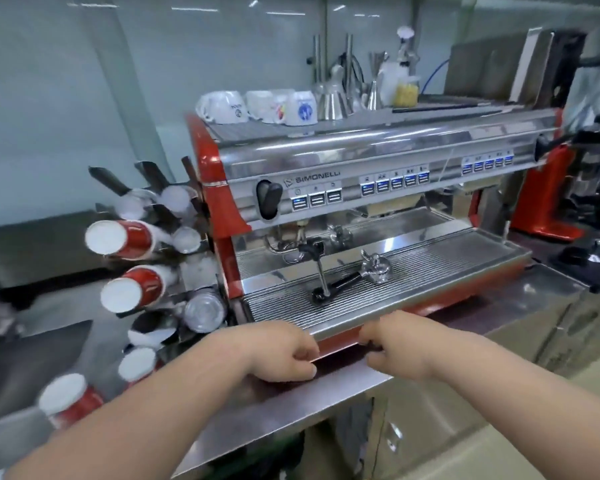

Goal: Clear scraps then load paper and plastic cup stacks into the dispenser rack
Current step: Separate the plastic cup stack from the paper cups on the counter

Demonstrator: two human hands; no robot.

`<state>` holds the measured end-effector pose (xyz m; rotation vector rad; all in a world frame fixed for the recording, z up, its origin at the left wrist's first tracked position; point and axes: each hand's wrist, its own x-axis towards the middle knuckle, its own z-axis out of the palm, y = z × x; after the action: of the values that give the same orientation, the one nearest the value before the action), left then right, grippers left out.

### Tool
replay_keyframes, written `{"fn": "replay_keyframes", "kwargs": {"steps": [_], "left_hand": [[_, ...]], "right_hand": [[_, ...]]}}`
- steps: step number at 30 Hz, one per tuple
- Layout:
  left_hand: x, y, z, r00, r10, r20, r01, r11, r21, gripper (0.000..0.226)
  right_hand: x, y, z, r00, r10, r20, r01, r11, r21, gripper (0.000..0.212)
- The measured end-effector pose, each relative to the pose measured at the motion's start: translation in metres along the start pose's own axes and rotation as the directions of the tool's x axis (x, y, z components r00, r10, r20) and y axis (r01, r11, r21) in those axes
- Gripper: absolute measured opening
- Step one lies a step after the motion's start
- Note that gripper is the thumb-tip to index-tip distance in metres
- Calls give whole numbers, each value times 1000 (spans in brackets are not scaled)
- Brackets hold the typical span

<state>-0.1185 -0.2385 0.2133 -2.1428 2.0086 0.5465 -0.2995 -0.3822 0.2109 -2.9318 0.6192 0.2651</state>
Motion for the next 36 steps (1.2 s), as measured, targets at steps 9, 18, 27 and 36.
{"fn": "replay_keyframes", "kwargs": {"steps": [9, 18, 27, 36], "left_hand": [[-125, -46, 13, 928, -352, -122, 321, 922, -216, 32], [-218, -101, 74, 855, -515, -62, 476, 827, -297, 29], [-296, -200, 115, 825, -560, -77, 506, 792, -341, 36], [-314, -267, 146, 821, -561, -109, 504, 801, -322, 45]], "right_hand": [[35, -71, -18, 969, -217, -119, 223, 974, 45, 39], [70, -183, 1, 907, -398, -139, 400, 916, -15, 38], [122, -310, 17, 901, -415, -124, 428, 899, 97, 40], [154, -378, 40, 912, -369, -179, 397, 903, 164, 32]]}}
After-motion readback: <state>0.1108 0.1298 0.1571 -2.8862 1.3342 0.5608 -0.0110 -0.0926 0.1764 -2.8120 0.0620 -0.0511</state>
